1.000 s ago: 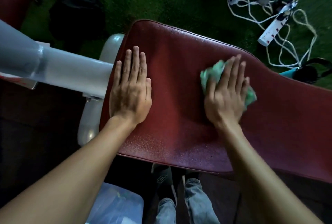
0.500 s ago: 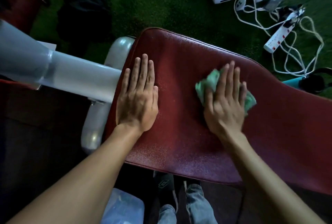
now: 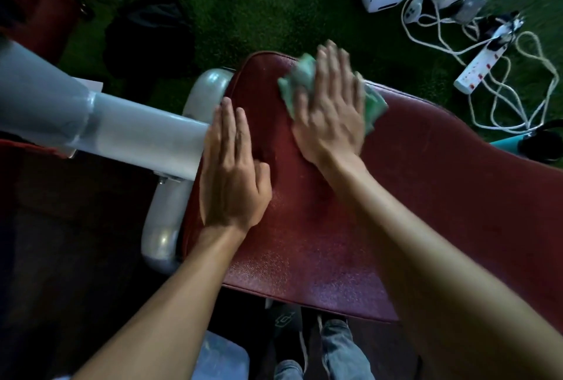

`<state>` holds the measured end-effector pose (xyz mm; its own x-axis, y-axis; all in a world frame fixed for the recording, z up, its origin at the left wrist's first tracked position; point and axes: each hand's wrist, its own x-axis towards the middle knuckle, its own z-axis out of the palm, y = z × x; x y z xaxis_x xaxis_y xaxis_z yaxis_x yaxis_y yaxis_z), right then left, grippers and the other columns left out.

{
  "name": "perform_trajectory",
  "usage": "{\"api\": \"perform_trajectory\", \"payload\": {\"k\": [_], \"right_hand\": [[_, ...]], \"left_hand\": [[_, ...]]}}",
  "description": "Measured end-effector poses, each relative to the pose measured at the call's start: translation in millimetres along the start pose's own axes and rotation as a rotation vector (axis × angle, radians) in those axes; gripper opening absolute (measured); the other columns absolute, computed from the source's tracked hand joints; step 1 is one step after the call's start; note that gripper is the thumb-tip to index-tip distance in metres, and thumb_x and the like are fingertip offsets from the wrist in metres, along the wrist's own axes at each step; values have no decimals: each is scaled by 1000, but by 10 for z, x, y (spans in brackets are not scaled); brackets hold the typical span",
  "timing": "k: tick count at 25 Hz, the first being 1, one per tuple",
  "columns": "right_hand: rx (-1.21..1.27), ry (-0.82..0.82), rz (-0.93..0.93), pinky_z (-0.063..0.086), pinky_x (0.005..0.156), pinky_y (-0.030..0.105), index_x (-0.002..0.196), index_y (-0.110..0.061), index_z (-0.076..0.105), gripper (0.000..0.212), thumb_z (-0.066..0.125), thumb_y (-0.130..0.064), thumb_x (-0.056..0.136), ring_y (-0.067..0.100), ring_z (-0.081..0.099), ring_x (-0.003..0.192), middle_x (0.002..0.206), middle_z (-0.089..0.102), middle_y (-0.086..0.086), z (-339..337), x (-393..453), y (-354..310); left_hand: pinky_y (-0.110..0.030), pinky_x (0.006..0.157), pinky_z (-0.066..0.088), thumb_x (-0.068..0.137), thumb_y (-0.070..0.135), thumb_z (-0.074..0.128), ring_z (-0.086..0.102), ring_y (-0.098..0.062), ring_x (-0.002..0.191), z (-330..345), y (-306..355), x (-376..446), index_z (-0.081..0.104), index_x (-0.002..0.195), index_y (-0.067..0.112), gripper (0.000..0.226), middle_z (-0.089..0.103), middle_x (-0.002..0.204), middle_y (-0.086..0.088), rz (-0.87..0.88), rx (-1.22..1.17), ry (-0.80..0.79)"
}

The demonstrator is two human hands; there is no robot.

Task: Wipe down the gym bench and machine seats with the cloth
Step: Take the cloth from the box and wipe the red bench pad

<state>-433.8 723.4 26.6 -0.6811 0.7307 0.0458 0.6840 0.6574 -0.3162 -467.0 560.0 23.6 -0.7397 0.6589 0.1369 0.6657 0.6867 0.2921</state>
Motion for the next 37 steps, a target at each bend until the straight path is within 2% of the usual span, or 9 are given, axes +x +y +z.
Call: {"api": "perform_trajectory", "payload": {"k": [3, 7, 12, 16, 20, 24, 30, 35, 37], "right_hand": [[9, -62, -321, 14, 129, 41, 161, -13, 23, 65, 33, -40, 103, 20, 16, 158, 171, 21, 5, 49, 139, -339], [-164, -307, -678, 18, 128, 43, 163, -15, 15, 65, 29, -43, 106, 16, 7, 159, 172, 10, 1, -308, -895, 637], [-80, -109, -64, 4, 129, 41, 163, -15, 9, 69, 31, -41, 103, 18, 4, 160, 173, 5, 2, -168, -520, 479], [-4, -189, -331, 9, 129, 41, 163, -11, 12, 68, 31, -39, 104, 18, 5, 160, 173, 8, 4, -16, -947, -256], [-107, -303, -407, 21, 126, 45, 163, -15, 13, 66, 29, -43, 105, 14, 7, 159, 172, 9, -1, -452, -1934, 796], [-61, -135, 184, 13, 127, 51, 163, -17, 4, 72, 25, -45, 101, 18, -2, 159, 173, -1, 1, -356, -1178, 1020], [-11, -275, -244, 15, 128, 40, 163, -18, 16, 69, 36, -46, 103, 14, 5, 159, 172, 9, -3, -440, -2223, 898], [-9, -48, 462, 12, 127, 52, 163, -17, 4, 72, 18, -49, 101, 18, -2, 160, 173, -1, 0, -498, -1383, 1931], [24, -41, 487, 7, 128, 50, 163, -15, 3, 72, 19, -47, 100, 19, -2, 160, 173, -1, 2, -438, -858, 1712]], "left_hand": [[-48, 128, 16, 84, 16, 35, 18, -38, 156, -3, -57, -5, 28, 154, -11, 75, 21, 165, -29, -199, -109, 138], [-40, 127, 22, 96, 19, 29, 25, -32, 154, -17, -155, -182, 26, 156, -6, 66, 26, 165, -24, -228, -161, 73], [-42, 126, 24, 104, 16, 31, 19, -32, 156, 0, -217, -323, 18, 158, -5, 60, 19, 167, -24, -125, -116, 47], [-43, 126, 23, 100, 11, 31, 21, -33, 156, -19, -267, -313, 22, 157, -7, 60, 21, 166, -26, -101, -137, 35], [-44, 127, 23, 104, 16, 33, 19, -33, 156, -78, -226, -314, 23, 157, -6, 58, 19, 166, -25, -70, -105, 16], [-45, 128, 18, 98, 14, 39, 18, -34, 156, -43, 20, -295, 33, 155, -4, 60, 22, 166, -23, 21, -64, -8], [-42, 128, 15, 96, 16, 35, 19, -31, 156, 91, 652, 278, 37, 154, -1, 60, 27, 166, -19, 176, -198, -72], [-44, 129, 2, 99, 33, 31, -2, -23, 159, 411, 1098, 83, 11, 162, 7, 71, 1, 171, -12, 310, -35, -299], [-43, 129, -1, 101, 37, 27, -4, -21, 159, 549, 1135, 32, 5, 163, 9, 72, -3, 172, -10, 280, 42, -252]]}}
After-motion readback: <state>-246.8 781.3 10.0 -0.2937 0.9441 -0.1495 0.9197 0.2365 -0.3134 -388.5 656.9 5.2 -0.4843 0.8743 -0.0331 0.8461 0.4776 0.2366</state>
